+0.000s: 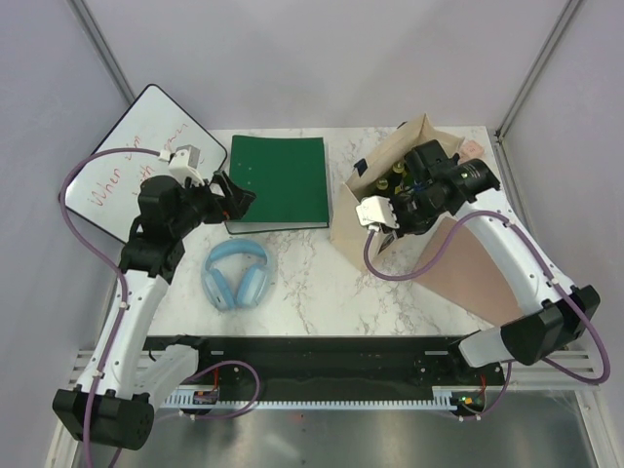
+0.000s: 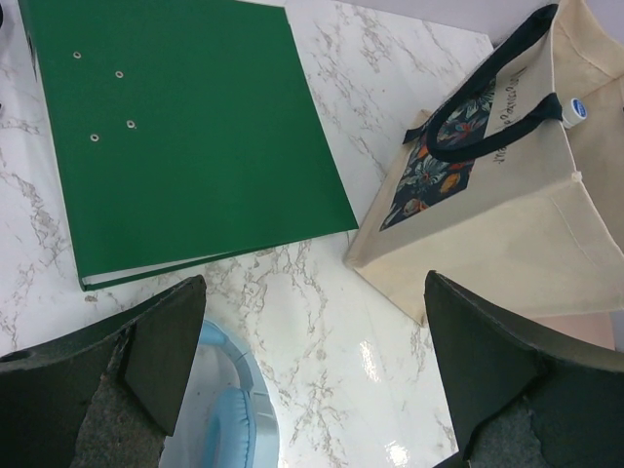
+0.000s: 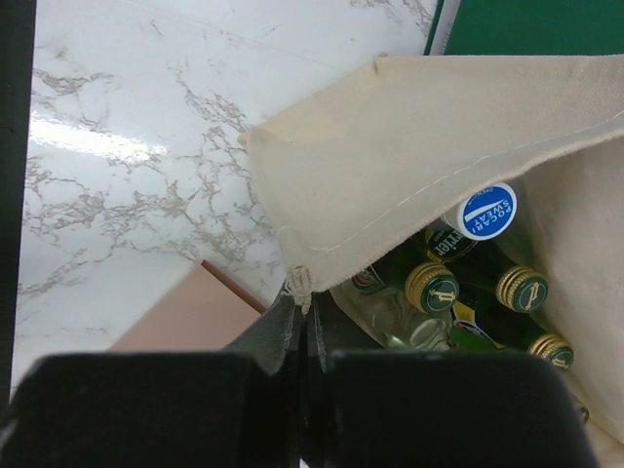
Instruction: Take the beverage out of the canvas bag
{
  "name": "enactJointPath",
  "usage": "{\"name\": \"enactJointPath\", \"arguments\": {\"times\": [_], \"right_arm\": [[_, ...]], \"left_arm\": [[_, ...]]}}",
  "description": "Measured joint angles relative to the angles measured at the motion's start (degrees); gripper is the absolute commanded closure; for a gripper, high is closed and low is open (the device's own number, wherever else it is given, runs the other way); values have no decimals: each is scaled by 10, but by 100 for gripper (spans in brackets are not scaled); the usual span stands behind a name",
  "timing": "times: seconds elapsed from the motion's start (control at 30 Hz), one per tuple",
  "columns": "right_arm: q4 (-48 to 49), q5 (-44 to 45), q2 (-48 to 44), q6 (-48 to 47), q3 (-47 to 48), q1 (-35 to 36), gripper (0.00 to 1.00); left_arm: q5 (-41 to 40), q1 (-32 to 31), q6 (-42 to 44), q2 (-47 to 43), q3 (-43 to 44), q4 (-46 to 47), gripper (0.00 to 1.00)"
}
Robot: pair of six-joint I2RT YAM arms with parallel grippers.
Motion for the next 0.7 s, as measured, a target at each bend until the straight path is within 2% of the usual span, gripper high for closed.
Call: {"name": "enactJointPath", "arguments": {"times": [0.07, 0.13, 0.23, 0.27, 0.33, 0.57, 0.6, 0.63, 0.7], "right_arm": [[0, -2, -16, 4, -15, 3, 100], [0, -3, -28, 7, -26, 5, 93], [-2, -5, -39, 20, -34, 8, 41], [-3, -18, -43, 26, -34, 9, 30], [-7, -25, -53, 49, -31, 12, 25], [-14, -29, -51, 120, 52, -27, 20], [-11, -30, -46, 133, 72, -39, 15], [-4, -31, -42, 155, 94, -52, 5], [36, -26, -36, 222, 125, -78, 2]], "left_arm": [[1, 0, 0, 6, 1, 0, 0], [4, 0, -2, 9, 1, 0, 0], [11, 0, -4, 12, 1, 1, 0], [12, 0, -5, 12, 2, 1, 0], [14, 0, -6, 13, 3, 3, 0], [14, 0, -8, 14, 10, 3, 0], [14, 0, -8, 14, 11, 3, 0], [14, 0, -8, 14, 13, 4, 0], [14, 0, -8, 14, 16, 3, 0]]}}
